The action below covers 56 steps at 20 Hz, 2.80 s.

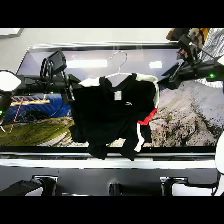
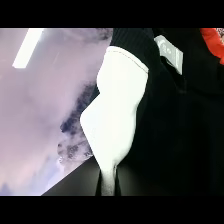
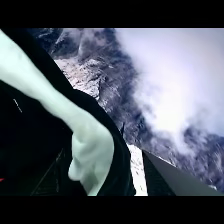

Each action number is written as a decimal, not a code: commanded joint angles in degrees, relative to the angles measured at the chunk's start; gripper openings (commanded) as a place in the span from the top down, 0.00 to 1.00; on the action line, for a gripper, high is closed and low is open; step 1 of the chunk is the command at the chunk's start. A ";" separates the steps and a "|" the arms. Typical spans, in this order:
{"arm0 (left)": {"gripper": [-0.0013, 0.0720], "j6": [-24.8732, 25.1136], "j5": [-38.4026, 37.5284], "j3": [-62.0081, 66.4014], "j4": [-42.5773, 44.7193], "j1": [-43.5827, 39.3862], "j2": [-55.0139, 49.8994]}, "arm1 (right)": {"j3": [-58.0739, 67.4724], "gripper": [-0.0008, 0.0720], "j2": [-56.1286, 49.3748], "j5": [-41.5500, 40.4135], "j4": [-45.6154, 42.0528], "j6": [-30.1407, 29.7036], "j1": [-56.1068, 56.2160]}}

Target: Fold the clothes and pants, and hang the long-sleeved shirts on hangers.

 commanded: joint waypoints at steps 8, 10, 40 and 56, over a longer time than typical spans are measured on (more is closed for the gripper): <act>0.93 -0.07 -1.44 0.00 0.00 0.00 -0.13 | 0.37 0.89 -4.70 1.97 3.15 -7.08 6.36; 0.86 -0.07 -1.36 0.00 0.02 0.00 -0.13 | 0.42 0.92 -3.19 5.73 1.95 -7.23 6.14; 0.06 -49.66 16.50 0.00 0.02 -3.78 3.74 | 2.71 0.92 43.17 0.66 -103.86 87.21 6.14; 0.06 -49.66 16.76 -0.02 0.07 -4.24 3.39 | 13.64 0.92 24.48 -17.94 -112.63 105.37 -19.15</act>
